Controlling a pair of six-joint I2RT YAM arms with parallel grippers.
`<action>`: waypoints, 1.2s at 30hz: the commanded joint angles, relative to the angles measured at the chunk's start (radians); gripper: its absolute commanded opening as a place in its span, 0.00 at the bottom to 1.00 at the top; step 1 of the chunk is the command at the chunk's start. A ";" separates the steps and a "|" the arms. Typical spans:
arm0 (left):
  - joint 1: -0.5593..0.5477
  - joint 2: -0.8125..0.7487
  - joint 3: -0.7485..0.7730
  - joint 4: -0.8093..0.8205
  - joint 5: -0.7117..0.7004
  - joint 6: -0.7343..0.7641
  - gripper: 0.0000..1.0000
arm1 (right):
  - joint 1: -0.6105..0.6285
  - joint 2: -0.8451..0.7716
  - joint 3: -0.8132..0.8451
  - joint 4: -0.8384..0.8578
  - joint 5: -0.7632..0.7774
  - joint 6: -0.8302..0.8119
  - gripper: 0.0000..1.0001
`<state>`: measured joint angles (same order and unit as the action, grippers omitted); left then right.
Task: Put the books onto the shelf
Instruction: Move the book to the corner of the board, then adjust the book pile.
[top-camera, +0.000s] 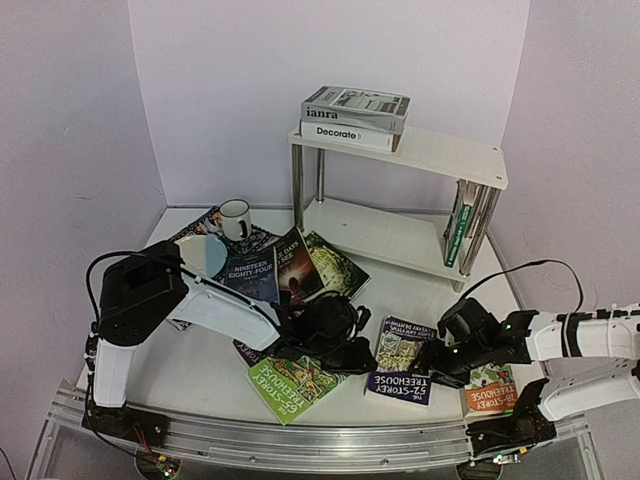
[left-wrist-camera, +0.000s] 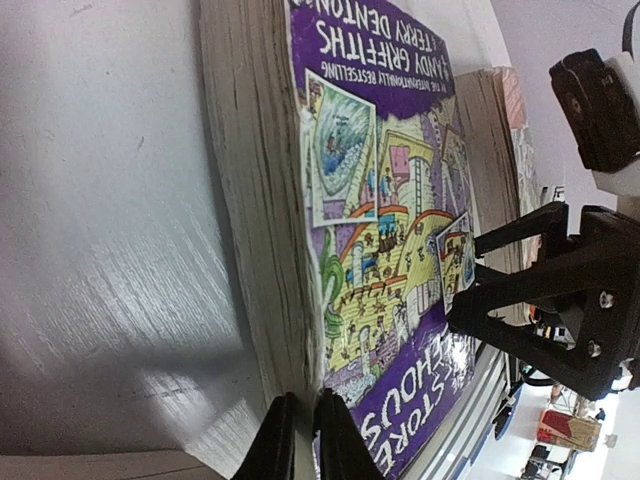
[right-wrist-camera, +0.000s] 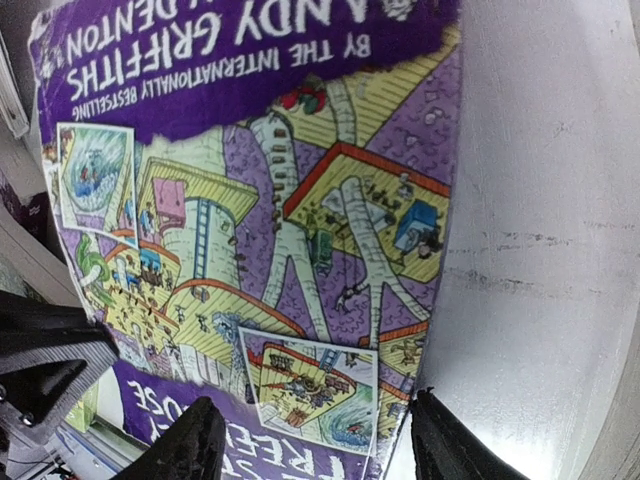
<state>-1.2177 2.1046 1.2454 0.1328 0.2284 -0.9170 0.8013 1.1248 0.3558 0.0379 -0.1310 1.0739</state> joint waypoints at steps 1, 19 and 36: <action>0.003 -0.067 -0.040 0.021 -0.037 0.017 0.03 | 0.001 -0.016 -0.002 0.004 0.018 -0.036 0.67; 0.037 -0.283 -0.122 0.025 -0.046 0.048 0.00 | 0.000 -0.260 0.053 -0.153 0.159 -0.198 0.98; 0.060 -0.405 -0.203 0.025 -0.026 0.123 0.06 | 0.000 -0.249 0.122 -0.056 0.272 -0.318 0.98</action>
<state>-1.1595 1.7782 1.0693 0.1321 0.2070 -0.8527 0.8013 0.8391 0.4583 -0.0916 0.0473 0.7695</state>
